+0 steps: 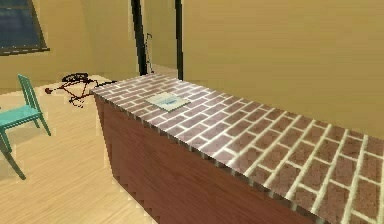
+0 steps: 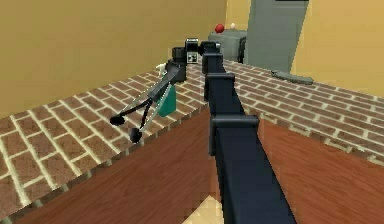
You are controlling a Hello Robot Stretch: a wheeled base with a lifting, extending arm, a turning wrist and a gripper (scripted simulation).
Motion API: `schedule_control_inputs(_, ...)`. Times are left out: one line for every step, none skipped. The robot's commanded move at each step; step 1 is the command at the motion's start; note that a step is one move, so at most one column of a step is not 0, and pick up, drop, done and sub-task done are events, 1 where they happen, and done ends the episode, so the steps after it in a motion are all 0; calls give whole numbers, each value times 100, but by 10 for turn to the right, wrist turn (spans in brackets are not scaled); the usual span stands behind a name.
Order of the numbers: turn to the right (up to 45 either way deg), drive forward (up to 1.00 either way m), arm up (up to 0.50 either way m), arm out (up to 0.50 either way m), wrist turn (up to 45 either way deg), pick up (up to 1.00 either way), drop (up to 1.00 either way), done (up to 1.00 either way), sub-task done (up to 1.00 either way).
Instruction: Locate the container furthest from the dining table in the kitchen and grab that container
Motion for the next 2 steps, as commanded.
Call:
schedule_control_inputs(0, 0, 0, 0, 450, 0, 0, 0, 0)
schedule_control_inputs(0, 0, 0, 0, 450, 0, 0, 0, 0)
